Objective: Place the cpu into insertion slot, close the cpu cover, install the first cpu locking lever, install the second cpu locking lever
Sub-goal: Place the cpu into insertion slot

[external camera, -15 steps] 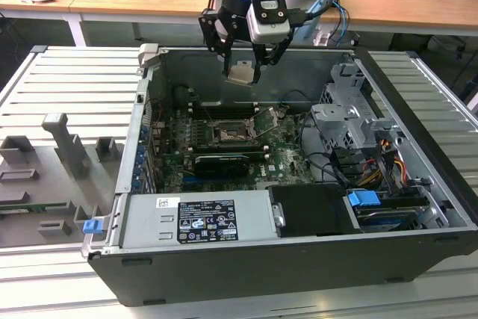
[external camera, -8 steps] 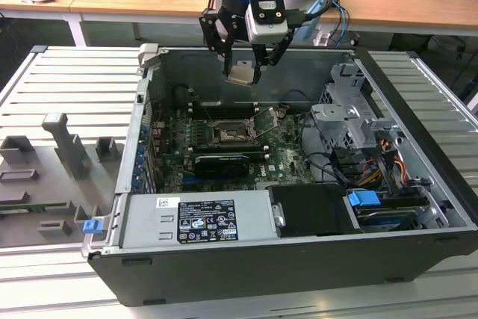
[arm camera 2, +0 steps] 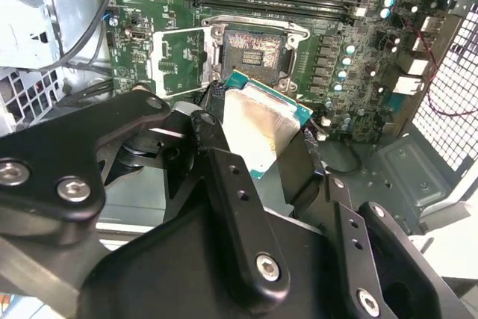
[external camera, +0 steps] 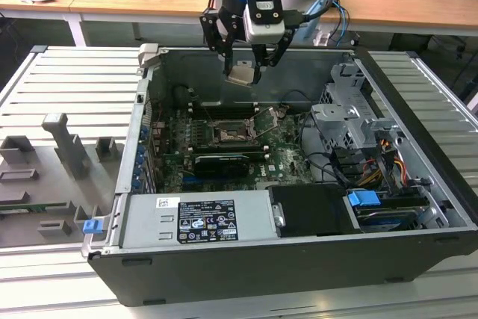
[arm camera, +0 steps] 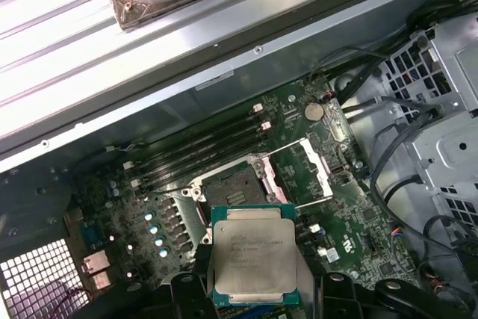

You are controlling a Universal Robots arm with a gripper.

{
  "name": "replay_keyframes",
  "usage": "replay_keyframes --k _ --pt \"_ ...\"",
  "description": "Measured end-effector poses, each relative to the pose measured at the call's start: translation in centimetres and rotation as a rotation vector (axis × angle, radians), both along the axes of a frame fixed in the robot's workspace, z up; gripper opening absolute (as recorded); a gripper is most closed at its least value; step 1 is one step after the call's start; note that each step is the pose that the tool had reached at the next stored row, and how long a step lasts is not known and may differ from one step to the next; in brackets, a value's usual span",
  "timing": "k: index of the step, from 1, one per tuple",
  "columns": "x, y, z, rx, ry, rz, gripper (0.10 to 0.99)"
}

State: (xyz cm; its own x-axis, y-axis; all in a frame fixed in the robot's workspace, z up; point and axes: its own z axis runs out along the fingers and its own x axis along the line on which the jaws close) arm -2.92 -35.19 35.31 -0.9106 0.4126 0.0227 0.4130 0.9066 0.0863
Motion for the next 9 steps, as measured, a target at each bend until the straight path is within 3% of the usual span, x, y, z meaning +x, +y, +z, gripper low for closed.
replay_keyframes --k 9 --pt "0.0 0.0 -0.06 0.0 0.0 -0.072 0.529"
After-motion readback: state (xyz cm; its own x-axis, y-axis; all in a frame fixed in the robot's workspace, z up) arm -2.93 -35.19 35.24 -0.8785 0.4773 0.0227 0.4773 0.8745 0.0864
